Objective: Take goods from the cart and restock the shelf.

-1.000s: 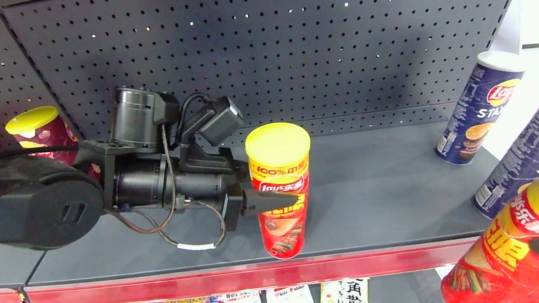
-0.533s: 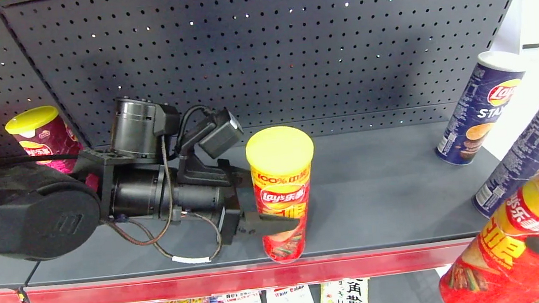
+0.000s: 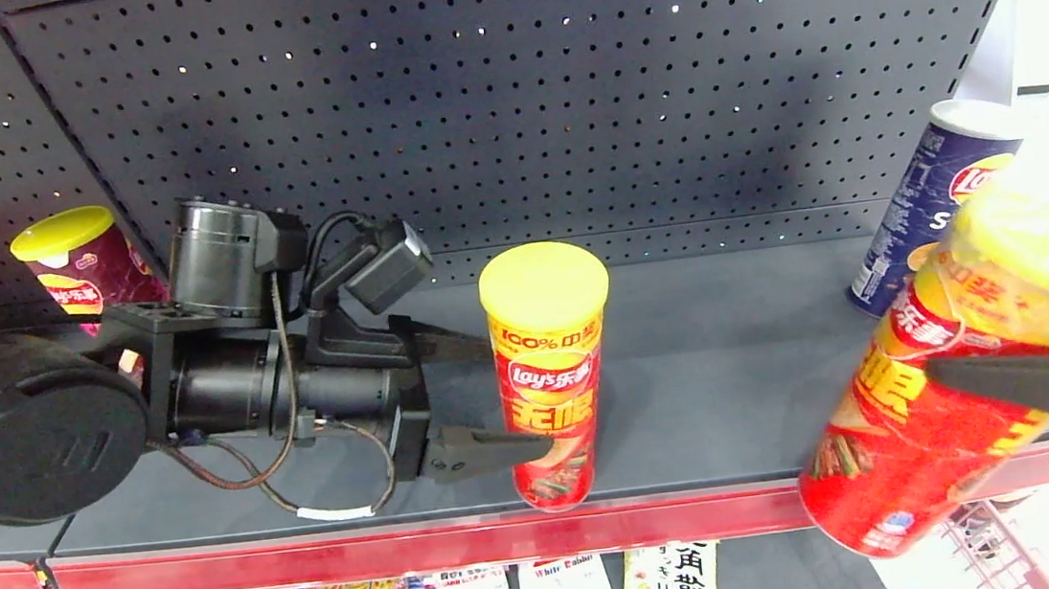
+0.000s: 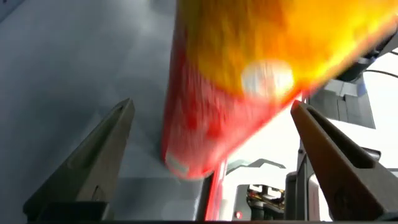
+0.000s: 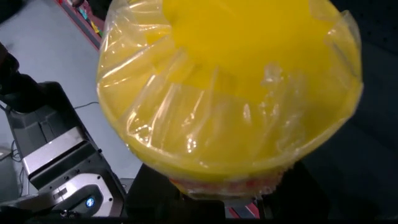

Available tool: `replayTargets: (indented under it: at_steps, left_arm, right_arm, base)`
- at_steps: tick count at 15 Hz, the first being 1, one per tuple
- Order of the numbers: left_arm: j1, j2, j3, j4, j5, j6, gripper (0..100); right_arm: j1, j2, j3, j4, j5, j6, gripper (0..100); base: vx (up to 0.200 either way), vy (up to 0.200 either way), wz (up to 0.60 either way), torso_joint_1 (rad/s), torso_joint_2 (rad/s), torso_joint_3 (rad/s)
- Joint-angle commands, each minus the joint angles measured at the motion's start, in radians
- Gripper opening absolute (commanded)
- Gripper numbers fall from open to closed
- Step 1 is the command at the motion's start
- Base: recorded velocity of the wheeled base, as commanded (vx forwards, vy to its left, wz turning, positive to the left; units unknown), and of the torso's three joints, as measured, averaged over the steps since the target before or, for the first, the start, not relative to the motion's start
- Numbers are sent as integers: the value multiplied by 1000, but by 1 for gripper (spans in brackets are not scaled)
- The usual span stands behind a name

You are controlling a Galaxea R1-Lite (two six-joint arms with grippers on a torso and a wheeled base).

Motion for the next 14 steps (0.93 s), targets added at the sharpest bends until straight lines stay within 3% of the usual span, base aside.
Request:
replayTargets:
  at_steps: [1, 7, 8, 9, 11, 14]
  left_arm:
    - [48, -84, 79, 1, 0, 0, 100]
    - [241, -308, 298, 2, -1, -6, 100]
    - [278, -352, 324, 2, -1, -43, 100]
    - [294, -374, 329, 2, -1, -81, 100]
    - [315, -406, 344, 2, 6, -116, 100]
    - [320, -428, 363, 1, 8, -118, 100]
  right_arm:
    - [21, 141, -55, -67, -2, 1, 0]
    - [66, 446, -286, -139, 1, -8, 0]
    - [82, 524, -366, -142, 4, -10, 0]
    - [90, 575, -421, -141, 4, -10, 0]
    - [107, 663, -520, -141, 6, -10, 0]
    - [125, 764, -633, -139, 11, -10, 0]
  base:
    - [0, 0, 0, 0, 0, 0]
    - [0, 0, 0, 0, 0, 0]
    - [0, 0, 0, 0, 0, 0]
    - [0, 0, 0, 0, 0, 0]
    - [0, 0, 0, 0, 0, 0]
    - [0, 0, 0, 0, 0, 0]
